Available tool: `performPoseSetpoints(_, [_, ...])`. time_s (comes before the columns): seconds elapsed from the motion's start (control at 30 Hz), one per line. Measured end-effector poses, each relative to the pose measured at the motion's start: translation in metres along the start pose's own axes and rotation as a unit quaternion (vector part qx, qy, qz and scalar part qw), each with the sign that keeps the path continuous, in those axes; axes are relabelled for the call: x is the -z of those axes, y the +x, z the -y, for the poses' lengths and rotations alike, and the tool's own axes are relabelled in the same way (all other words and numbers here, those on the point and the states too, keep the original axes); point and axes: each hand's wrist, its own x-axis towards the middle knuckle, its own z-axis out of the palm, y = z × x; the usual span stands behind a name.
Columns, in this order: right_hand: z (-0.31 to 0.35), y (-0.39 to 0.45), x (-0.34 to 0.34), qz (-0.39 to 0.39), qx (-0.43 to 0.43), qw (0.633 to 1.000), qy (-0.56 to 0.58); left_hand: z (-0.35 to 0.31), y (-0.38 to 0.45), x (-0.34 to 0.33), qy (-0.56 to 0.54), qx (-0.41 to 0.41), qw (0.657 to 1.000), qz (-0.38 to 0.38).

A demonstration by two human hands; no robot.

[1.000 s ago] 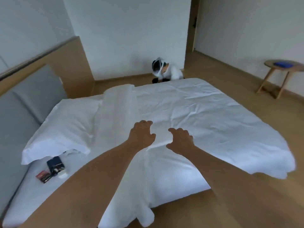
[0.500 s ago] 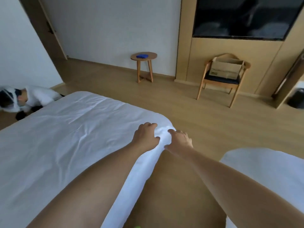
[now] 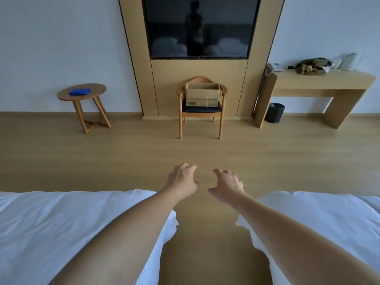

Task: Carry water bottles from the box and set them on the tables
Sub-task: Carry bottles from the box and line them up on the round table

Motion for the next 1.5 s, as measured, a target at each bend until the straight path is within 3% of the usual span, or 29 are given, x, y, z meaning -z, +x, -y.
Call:
performPoseSetpoints(0.43, [0.006,0.305,0.044,-0.019,-0.045,0.998,0.032,0.026,0.327,0.022,0.003,-0.030,1.000,0.003])
performPoseSetpoints(0.9, [0.042,0.664,0.137,0.022,-0.022,0.999,0.016,0.039,0.676,0.086,-0.036,0.015,0.999,-0.001])
performPoseSetpoints(1.27, [0.093,0.921,0.159,0.008,-0.072,0.997,0.023,0.107,0.954,0.125,-0.013,-0.025,0.999,0.025])
performPoseSetpoints(1.5, [0.105,1.049,0.189,-0.008,-0.099,0.995,0.032,0.109,1.106,0.158,-0.026,-0.056,0.998,0.006])
